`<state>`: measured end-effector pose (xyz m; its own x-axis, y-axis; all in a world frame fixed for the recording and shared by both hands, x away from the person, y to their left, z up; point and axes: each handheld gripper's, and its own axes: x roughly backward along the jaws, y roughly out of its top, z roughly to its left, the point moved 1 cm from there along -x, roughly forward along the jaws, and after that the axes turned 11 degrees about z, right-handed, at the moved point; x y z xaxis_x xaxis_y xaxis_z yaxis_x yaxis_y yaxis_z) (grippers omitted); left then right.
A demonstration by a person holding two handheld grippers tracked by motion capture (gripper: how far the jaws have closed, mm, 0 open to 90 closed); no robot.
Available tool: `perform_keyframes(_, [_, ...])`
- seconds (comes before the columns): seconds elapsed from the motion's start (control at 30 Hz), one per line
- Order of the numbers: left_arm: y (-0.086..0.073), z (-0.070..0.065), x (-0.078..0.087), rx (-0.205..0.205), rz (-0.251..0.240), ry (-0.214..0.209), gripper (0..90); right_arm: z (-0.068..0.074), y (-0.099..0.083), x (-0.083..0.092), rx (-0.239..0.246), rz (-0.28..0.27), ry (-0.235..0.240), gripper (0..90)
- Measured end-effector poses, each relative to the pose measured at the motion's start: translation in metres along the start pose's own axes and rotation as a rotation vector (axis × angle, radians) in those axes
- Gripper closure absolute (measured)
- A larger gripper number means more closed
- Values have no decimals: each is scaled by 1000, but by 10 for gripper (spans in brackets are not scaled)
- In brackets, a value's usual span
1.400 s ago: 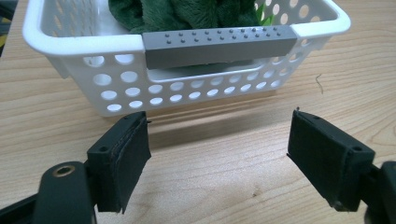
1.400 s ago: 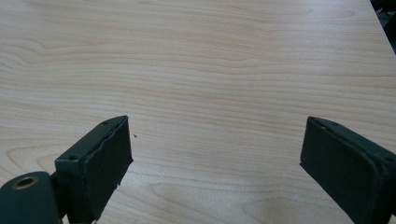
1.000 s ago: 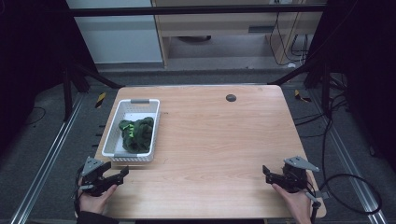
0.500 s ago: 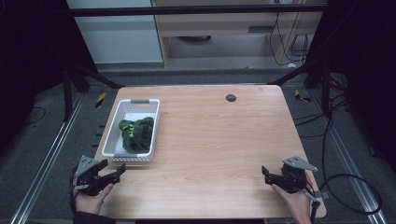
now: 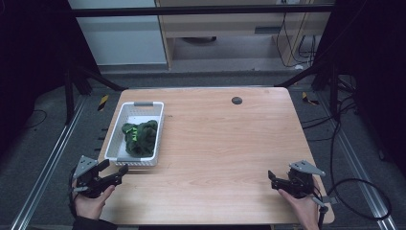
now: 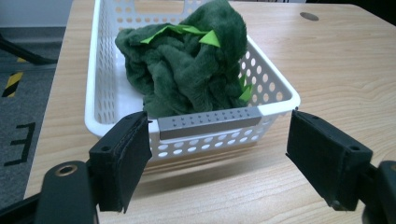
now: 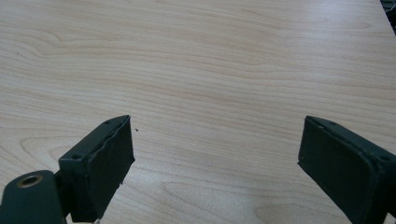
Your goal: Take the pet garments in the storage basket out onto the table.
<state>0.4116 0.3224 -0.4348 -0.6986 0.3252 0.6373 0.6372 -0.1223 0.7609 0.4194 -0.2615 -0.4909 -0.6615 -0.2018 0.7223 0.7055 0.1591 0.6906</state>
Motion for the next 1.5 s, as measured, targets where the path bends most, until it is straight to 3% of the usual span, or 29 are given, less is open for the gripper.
perform_keyframes(0.47, [13, -1, 6, -12, -2, -12, 203, 2, 0, -1, 3, 1, 4, 98])
perform_keyframes(1.2, [54, 5, 9, -16, -45, -18, 193, -1, 0, -1, -4, -1, -5, 95])
perform_keyframes(1.5, [68, 6, 4, -20, -36, -4, 193, -3, 1, -2, -4, -1, -5, 95])
